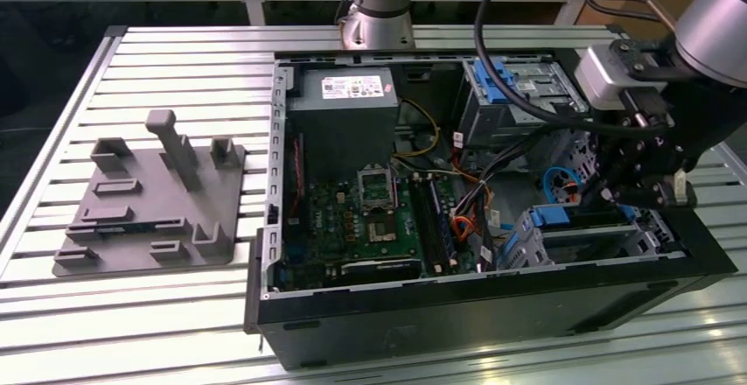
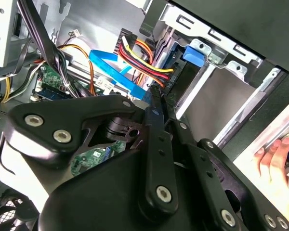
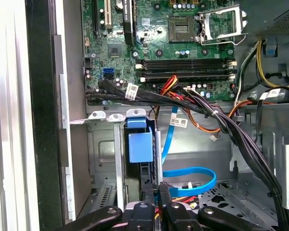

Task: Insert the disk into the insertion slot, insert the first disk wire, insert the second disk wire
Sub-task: 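Insert the second disk wire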

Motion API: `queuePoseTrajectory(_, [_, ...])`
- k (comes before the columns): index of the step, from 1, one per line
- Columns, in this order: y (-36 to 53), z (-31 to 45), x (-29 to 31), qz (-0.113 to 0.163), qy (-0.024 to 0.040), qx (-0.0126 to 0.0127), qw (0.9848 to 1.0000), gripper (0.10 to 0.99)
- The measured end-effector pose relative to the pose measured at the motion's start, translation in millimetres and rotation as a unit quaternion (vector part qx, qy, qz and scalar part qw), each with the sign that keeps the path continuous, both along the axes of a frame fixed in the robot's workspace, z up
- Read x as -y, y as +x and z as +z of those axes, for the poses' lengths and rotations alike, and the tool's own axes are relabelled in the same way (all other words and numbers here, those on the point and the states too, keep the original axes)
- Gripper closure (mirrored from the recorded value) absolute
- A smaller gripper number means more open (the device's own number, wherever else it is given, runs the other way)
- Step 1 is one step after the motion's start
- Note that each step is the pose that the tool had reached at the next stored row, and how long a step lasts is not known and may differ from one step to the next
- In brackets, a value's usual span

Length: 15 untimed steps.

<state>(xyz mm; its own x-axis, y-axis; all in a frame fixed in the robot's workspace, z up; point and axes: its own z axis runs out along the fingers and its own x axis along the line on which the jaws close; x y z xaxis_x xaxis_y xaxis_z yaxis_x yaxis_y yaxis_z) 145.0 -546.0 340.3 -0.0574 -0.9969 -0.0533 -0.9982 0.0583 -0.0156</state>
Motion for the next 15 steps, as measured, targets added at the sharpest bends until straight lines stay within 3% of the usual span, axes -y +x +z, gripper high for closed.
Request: queuePoseTrajectory(15, [0.8,-3.9,1.5,0.014,0.0001,-0.0003,0.9999,0.925])
